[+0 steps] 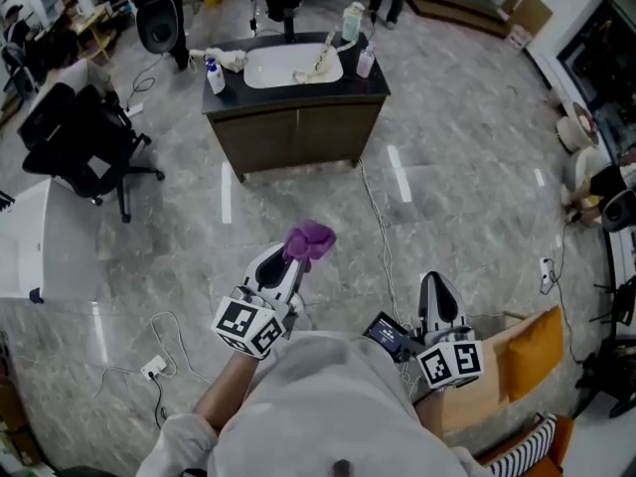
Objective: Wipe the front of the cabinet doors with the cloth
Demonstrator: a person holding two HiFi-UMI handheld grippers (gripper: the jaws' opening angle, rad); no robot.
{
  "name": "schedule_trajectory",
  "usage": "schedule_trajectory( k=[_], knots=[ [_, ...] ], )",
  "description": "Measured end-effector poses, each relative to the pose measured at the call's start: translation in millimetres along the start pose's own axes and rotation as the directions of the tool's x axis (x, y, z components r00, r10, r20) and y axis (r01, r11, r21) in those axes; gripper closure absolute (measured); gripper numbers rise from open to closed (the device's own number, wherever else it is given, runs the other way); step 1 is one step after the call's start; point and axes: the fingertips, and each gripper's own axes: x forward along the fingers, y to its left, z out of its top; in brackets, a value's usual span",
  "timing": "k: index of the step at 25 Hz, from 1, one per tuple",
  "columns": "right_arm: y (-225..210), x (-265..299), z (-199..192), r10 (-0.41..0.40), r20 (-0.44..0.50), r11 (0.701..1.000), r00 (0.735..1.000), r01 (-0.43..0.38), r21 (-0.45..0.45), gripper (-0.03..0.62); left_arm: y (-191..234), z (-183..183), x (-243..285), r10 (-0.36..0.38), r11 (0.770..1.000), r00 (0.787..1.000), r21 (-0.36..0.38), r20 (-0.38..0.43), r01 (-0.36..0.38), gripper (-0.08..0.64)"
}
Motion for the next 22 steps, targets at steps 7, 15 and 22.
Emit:
schedule_trajectory(
  k=[7, 15, 22],
  knots=[
    [16, 61, 4, -0.018, 0.011, 1.000, 1.000, 0.017, 0.020, 0.565, 56, 36, 23, -0.021, 0.999, 1.000, 0.035, 0.016, 0.021, 0.489],
    [23, 106, 3, 0.010, 0.003, 1.000, 1.000, -0.010, 0.019, 0.565, 93, 31, 22, 0.031, 0.999, 0.999, -0.014, -0.012, -0.031, 0.489],
    [10, 140, -6, 0.059, -0.030, 0.998, 0.998, -0.058, 0.032, 0.565, 110, 39, 41, 0.082, 0.997, 0.997, 0.010, -0.004, -0.082, 0.489]
  ],
)
